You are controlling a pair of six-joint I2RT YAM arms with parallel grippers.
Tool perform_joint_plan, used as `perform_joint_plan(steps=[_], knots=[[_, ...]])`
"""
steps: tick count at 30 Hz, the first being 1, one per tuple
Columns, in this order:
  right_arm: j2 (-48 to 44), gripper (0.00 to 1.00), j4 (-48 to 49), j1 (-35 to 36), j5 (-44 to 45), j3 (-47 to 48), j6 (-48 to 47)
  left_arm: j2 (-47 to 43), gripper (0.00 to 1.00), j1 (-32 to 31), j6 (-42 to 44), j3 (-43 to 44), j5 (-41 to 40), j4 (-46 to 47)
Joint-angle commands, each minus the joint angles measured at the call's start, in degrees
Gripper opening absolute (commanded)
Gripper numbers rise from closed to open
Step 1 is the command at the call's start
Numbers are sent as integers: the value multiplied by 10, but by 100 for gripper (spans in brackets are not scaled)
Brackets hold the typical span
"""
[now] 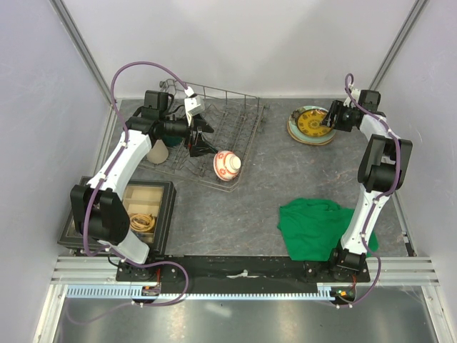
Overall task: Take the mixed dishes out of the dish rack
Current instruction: Place the plate at the center of the board.
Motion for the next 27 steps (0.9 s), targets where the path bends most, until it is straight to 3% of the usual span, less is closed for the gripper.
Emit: perform_joint_plan(steps=[1,11,27], knots=[[-37,68,-2,-1,11,12,-17,-14,99,3,24,-1,0,-2],[-35,68,-5,5,19,12,-23,-14,99,3,34,0,-24,-2],[-150,75,-2,5,48,-64,-90,1,99,17,91,16,-201,6]])
